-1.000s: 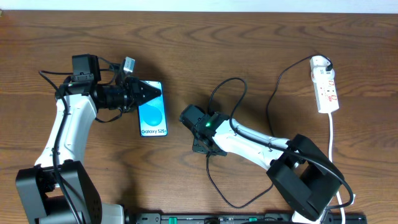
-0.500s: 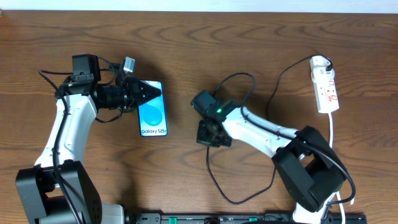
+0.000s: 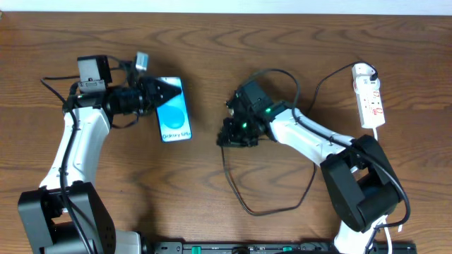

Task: Plug charger to phone and switch on socket
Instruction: 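Lift the plug with the right gripper while the left raises the phone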

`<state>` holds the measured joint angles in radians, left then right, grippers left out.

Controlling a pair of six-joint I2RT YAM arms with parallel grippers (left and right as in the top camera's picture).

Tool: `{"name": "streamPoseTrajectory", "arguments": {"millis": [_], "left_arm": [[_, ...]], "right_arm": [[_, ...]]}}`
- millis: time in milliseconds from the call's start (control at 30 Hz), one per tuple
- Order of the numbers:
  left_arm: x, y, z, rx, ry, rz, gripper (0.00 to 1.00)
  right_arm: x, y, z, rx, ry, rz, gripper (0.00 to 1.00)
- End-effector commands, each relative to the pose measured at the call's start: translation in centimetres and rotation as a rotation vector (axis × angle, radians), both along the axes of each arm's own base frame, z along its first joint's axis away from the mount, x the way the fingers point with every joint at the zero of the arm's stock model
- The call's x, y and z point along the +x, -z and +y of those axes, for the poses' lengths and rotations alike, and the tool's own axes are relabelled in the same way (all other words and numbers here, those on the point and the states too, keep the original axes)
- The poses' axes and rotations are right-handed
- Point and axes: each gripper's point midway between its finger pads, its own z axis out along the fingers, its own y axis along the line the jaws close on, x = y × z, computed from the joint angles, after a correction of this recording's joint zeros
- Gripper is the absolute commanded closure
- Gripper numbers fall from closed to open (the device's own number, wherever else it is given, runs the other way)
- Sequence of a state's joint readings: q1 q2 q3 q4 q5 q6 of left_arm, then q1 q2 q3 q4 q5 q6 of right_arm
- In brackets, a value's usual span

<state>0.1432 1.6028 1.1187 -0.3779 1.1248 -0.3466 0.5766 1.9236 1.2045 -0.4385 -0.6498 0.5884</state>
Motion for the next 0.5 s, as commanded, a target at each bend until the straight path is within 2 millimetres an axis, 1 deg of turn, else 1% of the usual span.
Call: {"name": "streamPoseTrajectory", "arguments": {"millis": [0,133,200,233,333,467], "left_arm": [[0.4,-3.3,-0.6,-0.14,0.006,-0.008,0.93],[1.7,-4.8,-0.4,-0.175,-0.025,-0.035,0.93],[2.2,-5.5,-0.3,-0.188,-0.036,-0.047,0.93],[2.6,-6.1,-0.3,-0.198,-0.042,-0.068,0.93],[3.3,-7.4,-0.2,-0.215,-0.05,-0.115,0.93],[4.1,-9.7,0.1,-0.236,-0.058,-0.208,0.93]], "right_arm": [[-0.6,-4.1,2.5,0.276,-0.149,-0.002,0.99],[-0.3,-7.0,3.6,0.44,-0.22,-0.051,0.99],[-0.1,-7.9,3.8,0.492,-0.244,-0.075,0.99],[-0.1,-8.4,4.0,0.515,-0.252,-0.081,0.99],[0.1,-8.7,4.2,0.524,-0.251,-0.092,0.99],[0.0,-9.3,4.3,0.556,-0.273,-0.104,0.99]]}}
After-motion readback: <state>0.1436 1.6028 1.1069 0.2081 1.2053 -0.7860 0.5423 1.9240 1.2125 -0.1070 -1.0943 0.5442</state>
